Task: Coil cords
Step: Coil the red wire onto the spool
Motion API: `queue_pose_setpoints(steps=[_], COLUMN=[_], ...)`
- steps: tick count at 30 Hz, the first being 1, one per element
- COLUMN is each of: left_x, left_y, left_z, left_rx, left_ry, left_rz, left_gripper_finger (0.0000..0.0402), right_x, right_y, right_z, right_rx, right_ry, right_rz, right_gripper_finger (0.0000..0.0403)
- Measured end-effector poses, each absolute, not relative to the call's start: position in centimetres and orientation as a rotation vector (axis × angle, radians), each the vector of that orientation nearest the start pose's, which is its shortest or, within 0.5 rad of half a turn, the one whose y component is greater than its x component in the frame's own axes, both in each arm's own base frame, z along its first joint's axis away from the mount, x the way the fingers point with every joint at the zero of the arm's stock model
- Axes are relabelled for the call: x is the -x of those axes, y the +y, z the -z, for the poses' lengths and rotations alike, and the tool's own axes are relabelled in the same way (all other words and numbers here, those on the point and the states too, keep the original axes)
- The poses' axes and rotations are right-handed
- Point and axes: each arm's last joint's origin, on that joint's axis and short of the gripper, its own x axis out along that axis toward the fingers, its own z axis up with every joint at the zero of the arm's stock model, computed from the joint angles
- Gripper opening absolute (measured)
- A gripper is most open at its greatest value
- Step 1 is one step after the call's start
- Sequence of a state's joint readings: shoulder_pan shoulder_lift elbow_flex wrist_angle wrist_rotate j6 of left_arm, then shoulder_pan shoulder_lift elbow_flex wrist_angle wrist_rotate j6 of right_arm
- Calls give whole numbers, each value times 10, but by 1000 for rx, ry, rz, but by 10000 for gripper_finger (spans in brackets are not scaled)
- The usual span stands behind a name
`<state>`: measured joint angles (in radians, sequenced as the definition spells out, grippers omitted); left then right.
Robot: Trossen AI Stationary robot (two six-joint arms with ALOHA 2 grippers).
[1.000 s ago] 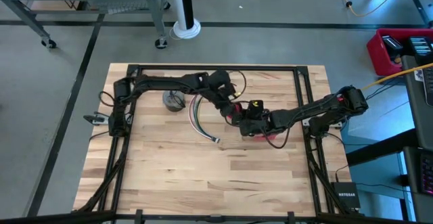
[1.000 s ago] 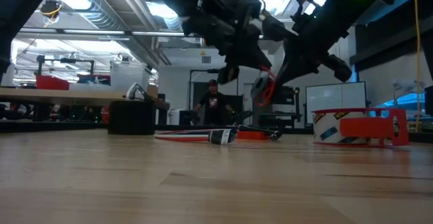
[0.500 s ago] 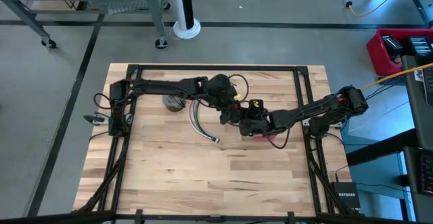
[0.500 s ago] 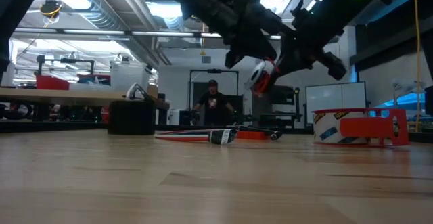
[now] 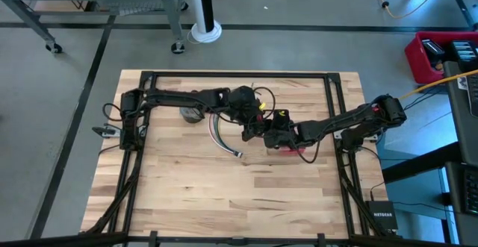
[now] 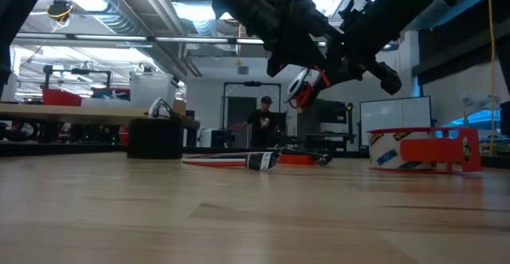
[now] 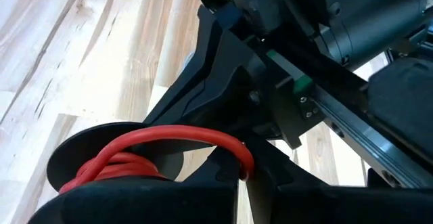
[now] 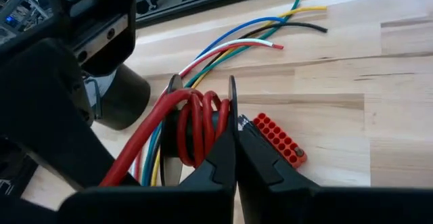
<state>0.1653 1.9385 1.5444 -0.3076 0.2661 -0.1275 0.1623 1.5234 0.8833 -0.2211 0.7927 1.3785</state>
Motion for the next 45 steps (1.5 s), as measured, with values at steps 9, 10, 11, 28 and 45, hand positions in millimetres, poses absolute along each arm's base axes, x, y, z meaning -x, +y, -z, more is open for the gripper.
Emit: queue_pose_setpoints(steps=[9, 10, 11, 28, 45], left_x=[-434, -434, -434, -426, -418], left_y=[48, 48, 48, 59, 60], left_z=[-249, -249, -249, -267, -285], left_rx=[235, 236, 236, 201, 218], left_ry=[707, 708, 709, 664, 619], left_rz=[78, 78, 76, -49, -38], left_gripper_finger=[0, 0, 0, 0, 0], right_x=[-297, -297, -297, -292, -292], right_y=[29, 28, 28, 27, 27], right_z=[-202, -203, -202, -209, -209], right_rx=[-854, -855, -856, -844, -841], right_ry=[235, 233, 232, 210, 207], right_rz=[969, 969, 969, 978, 978], right_gripper_finger=[3, 3, 3, 3, 3])
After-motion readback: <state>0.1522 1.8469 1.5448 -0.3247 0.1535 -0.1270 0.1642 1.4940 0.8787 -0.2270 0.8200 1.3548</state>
